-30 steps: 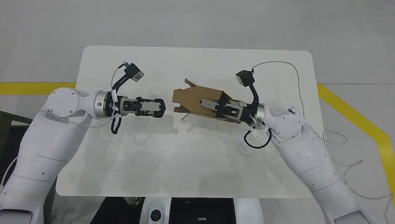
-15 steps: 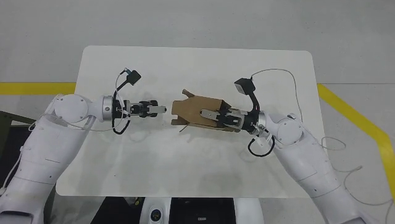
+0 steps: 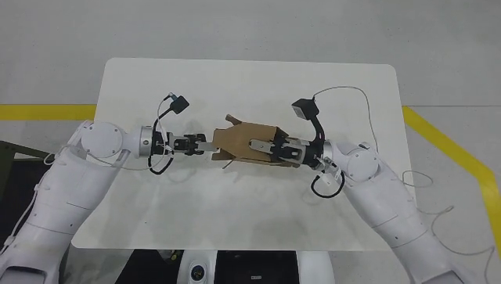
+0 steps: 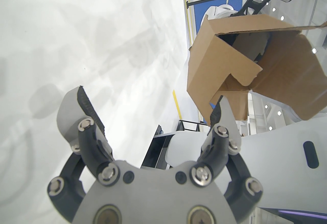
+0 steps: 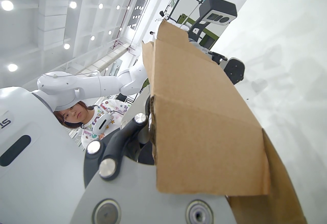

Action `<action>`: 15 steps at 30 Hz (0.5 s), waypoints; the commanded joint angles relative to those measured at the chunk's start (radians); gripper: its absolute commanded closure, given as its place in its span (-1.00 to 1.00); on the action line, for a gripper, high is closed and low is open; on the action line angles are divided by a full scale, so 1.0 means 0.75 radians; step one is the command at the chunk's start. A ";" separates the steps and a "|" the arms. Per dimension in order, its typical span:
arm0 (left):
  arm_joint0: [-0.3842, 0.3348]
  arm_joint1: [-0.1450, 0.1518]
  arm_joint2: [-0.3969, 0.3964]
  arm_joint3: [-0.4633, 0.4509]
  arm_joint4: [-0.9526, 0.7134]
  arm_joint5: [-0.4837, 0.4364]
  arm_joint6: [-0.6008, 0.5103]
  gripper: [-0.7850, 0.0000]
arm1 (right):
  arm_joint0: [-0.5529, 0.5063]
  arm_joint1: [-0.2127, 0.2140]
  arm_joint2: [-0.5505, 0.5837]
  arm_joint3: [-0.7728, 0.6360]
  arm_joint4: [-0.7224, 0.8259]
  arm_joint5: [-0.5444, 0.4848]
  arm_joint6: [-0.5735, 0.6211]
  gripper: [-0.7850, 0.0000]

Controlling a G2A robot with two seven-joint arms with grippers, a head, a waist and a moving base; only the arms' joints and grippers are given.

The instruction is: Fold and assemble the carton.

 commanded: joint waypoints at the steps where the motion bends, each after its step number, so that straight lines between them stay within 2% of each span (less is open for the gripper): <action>1: -0.005 -0.002 0.003 -0.002 -0.009 0.003 -0.003 -1.00 | 0.003 -0.002 -0.005 0.002 0.005 -0.001 0.003 1.00; 15: -0.041 -0.017 0.028 -0.002 -0.050 0.004 -0.019 -1.00 | 0.046 -0.025 -0.066 0.015 0.048 -0.018 0.029 1.00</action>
